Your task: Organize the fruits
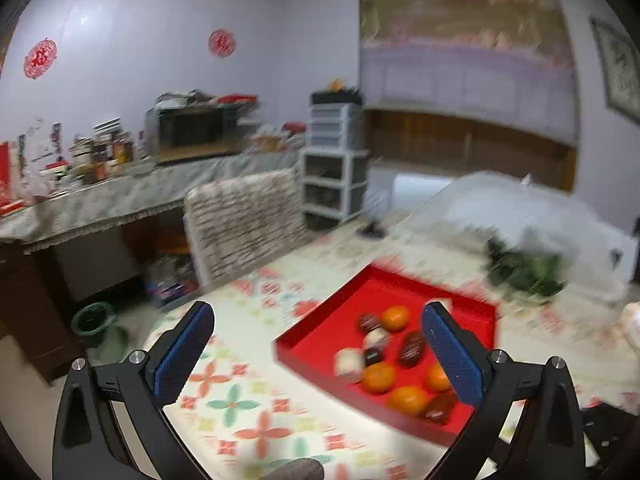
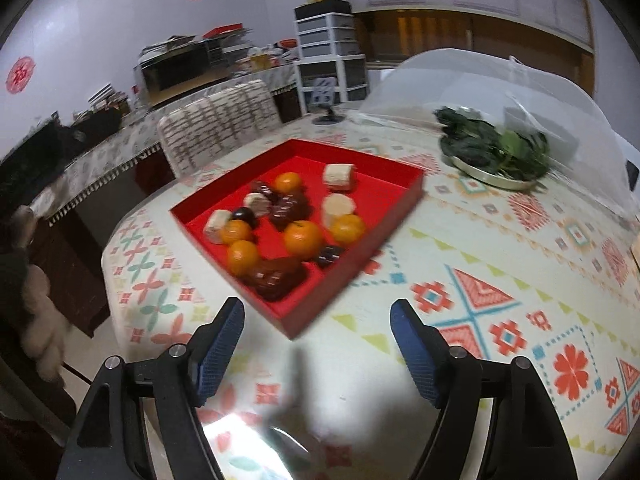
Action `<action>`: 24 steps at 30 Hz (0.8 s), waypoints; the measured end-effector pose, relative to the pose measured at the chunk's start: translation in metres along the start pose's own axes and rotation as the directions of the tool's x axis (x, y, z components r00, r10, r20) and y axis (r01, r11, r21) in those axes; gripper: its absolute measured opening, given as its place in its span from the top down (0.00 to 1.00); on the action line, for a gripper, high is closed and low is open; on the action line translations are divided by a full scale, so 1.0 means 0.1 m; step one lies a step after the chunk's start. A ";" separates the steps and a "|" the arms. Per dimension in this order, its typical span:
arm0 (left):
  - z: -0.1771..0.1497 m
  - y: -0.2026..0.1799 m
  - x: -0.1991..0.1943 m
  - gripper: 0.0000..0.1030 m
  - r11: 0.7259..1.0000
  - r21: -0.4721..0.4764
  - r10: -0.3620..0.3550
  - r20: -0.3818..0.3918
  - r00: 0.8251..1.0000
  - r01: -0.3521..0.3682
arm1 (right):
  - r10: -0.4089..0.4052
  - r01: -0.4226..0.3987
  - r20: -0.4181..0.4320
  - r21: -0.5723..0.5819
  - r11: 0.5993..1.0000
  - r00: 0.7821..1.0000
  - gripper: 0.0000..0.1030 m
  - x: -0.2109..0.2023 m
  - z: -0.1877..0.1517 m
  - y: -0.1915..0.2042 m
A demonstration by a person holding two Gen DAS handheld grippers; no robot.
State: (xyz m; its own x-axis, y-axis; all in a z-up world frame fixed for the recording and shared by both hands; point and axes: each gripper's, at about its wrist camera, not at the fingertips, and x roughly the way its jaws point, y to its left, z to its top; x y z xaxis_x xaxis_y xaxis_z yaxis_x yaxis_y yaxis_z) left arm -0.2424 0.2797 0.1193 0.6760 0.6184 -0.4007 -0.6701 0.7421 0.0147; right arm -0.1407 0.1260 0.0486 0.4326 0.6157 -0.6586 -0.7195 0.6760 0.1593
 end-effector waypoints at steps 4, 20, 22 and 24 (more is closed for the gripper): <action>-0.07 0.07 0.18 0.00 1.000 0.012 0.011 -0.077 0.997 -0.010 | 0.009 -0.009 -0.016 -0.014 1.000 1.000 0.22 0.07 0.01 0.12; -0.20 0.20 0.43 0.00 0.998 -0.034 -0.067 -0.196 0.978 0.062 | 0.003 -0.007 -0.067 -0.048 0.999 0.998 0.22 0.28 0.02 0.37; -0.21 0.21 0.44 0.00 0.997 -0.042 -0.073 -0.204 0.976 0.065 | 0.003 -0.007 -0.070 -0.048 0.999 0.998 0.22 0.29 0.02 0.37; -0.21 0.21 0.46 0.00 0.997 -0.044 -0.078 -0.208 0.975 0.070 | 0.004 -0.007 -0.071 -0.047 0.999 0.997 0.22 0.29 0.02 0.37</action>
State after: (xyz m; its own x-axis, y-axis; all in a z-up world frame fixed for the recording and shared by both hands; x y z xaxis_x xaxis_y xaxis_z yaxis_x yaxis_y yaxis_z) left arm -0.2320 0.3182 0.0821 0.6474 0.4914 -0.5826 -0.6341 0.7714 -0.0539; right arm -0.1537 0.1699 0.0365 0.3899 0.5878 -0.7089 -0.7473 0.6518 0.1293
